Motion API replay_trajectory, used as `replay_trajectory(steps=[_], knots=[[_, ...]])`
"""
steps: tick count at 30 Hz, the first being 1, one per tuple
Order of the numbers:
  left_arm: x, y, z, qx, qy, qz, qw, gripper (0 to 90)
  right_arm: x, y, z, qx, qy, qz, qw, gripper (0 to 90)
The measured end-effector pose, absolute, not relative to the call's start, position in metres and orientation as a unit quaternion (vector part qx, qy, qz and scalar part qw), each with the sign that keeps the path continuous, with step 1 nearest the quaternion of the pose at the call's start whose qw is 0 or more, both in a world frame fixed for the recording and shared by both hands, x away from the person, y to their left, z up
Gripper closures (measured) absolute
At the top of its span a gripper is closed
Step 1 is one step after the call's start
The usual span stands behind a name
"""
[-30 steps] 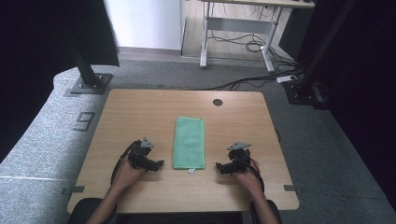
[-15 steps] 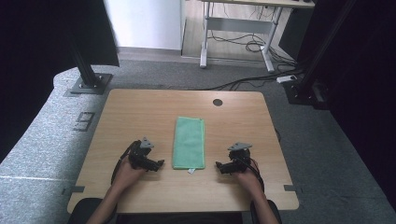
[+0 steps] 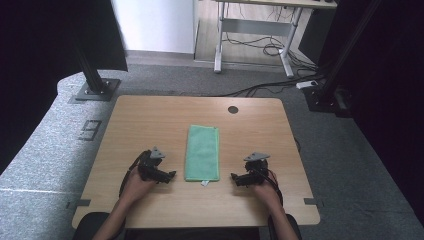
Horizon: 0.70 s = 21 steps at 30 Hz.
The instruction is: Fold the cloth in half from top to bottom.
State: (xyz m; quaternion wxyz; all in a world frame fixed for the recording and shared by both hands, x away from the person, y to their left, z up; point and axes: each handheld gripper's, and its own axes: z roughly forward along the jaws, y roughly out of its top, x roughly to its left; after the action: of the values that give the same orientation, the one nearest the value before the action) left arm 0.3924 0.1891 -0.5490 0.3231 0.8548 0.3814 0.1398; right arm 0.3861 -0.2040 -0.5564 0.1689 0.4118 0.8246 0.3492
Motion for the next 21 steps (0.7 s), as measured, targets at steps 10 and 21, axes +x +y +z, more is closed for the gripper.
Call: replay_trajectory(steps=[10, 21], knots=[[0.399, 0.185, -0.544, 0.851, 0.387, 0.143, 0.325, 0.0, 0.386, -0.202, -0.555, 0.418, 0.824, 0.345, 0.167, 0.0], [0.409, 0.172, -0.533, 0.846, 0.381, 0.152, 0.34, 0.0, 0.383, -0.187, -0.549, 0.41, 0.826, 0.354, 0.16, 0.0]])
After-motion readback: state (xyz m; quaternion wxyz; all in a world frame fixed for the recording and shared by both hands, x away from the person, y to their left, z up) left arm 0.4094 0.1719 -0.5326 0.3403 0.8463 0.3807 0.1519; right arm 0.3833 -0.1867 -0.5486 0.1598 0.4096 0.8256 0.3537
